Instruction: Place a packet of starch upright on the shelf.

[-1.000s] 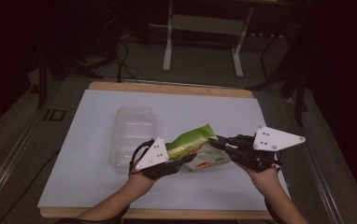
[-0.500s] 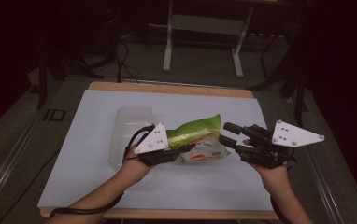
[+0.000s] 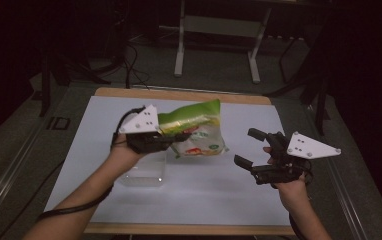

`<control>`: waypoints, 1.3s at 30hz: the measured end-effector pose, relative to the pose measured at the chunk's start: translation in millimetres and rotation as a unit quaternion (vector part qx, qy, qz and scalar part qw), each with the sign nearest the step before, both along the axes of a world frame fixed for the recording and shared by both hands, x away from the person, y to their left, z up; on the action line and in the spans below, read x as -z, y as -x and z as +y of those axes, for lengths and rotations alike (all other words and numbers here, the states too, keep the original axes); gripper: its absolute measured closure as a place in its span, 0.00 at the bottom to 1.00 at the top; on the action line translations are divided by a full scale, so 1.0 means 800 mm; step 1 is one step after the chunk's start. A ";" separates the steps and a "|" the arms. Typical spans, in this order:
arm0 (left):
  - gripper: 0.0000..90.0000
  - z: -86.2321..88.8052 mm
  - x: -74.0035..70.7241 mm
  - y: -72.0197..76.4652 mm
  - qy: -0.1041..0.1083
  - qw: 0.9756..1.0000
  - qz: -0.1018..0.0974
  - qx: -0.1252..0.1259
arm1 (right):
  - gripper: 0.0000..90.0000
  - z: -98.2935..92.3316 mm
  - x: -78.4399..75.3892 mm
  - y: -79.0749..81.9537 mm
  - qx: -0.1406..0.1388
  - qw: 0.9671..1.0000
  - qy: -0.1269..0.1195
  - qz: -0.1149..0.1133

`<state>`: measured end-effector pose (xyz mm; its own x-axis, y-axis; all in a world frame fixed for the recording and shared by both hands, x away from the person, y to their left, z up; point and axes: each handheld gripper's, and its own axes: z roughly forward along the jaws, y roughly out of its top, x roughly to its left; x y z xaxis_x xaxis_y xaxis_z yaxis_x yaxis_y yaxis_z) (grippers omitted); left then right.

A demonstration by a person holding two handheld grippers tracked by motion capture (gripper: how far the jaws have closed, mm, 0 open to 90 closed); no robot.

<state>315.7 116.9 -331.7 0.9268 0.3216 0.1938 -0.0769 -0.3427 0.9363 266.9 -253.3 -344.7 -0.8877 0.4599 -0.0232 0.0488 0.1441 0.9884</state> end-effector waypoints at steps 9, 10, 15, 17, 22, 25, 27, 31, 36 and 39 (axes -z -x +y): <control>0.84 0.067 -0.017 -0.034 -0.028 0.999 -0.007 -0.027 | 0.15 -0.013 0.020 -0.010 0.016 1.000 0.004 0.025; 0.84 0.074 -0.018 -0.039 -0.031 0.999 0.001 -0.029 | 0.15 -0.015 0.022 -0.010 0.019 0.999 0.003 0.027; 0.84 0.108 -0.007 -0.063 -0.054 0.998 0.010 -0.028 | 0.15 -0.025 0.029 -0.013 0.026 0.999 0.006 0.027; 0.84 0.115 -0.002 -0.069 -0.062 0.998 0.012 -0.024 | 0.15 -0.029 0.029 -0.015 0.022 0.999 0.008 0.025; 0.84 0.126 0.013 -0.081 -0.081 0.997 0.016 -0.003 | 0.16 -0.037 0.031 -0.016 0.040 0.999 0.012 0.021; 0.84 0.128 0.020 -0.086 -0.084 0.996 0.015 0.002 | 0.16 -0.041 0.039 -0.017 0.045 0.999 0.014 0.021; 0.84 0.130 0.031 -0.091 -0.094 0.996 0.009 0.006 | 0.16 -0.042 0.045 -0.019 0.042 0.999 0.018 0.028; 0.84 0.136 0.046 -0.102 -0.095 0.995 0.034 0.010 | 0.16 -0.044 0.054 -0.019 0.041 0.998 0.028 0.031; 0.84 0.140 0.059 -0.110 -0.098 0.994 0.043 0.002 | 0.16 -0.048 0.062 -0.019 0.039 0.998 0.025 0.039; 0.84 0.140 0.067 -0.114 -0.103 0.994 0.044 0.003 | 0.16 -0.048 0.067 -0.019 0.041 0.998 0.025 0.044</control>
